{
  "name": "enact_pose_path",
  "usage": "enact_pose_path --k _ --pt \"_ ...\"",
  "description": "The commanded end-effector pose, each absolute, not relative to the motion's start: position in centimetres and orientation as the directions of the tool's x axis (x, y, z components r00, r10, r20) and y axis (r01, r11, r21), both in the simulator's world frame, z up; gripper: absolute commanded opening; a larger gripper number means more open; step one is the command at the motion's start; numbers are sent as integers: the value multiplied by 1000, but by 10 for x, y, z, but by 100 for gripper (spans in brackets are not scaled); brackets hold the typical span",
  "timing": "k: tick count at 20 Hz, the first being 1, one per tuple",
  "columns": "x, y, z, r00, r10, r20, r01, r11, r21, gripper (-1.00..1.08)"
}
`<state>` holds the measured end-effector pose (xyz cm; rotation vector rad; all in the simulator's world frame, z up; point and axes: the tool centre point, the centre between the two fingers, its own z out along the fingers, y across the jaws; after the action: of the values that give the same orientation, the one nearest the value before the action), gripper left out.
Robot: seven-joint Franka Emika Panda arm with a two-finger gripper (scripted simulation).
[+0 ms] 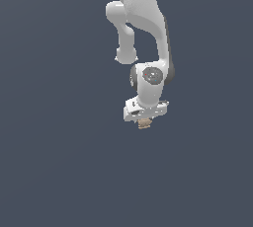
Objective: Pick up the object and move it to a goal position.
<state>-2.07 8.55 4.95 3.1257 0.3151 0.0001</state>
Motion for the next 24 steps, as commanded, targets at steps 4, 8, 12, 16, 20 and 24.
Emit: enact_pose_path --k 4,8,12,16,20,24 --pt "16 76 53 980 200 0 200 -980 0 -100" --pt "40 69 55 980 200 0 200 -980 0 -100" --pt "61 64 57 980 200 0 200 -980 0 -100" --pt "77 60 58 980 200 0 200 -980 0 -100" --pt "88 58 59 980 200 0 200 -980 0 -100" --pt "94 56 59 980 200 0 200 -980 0 -100"
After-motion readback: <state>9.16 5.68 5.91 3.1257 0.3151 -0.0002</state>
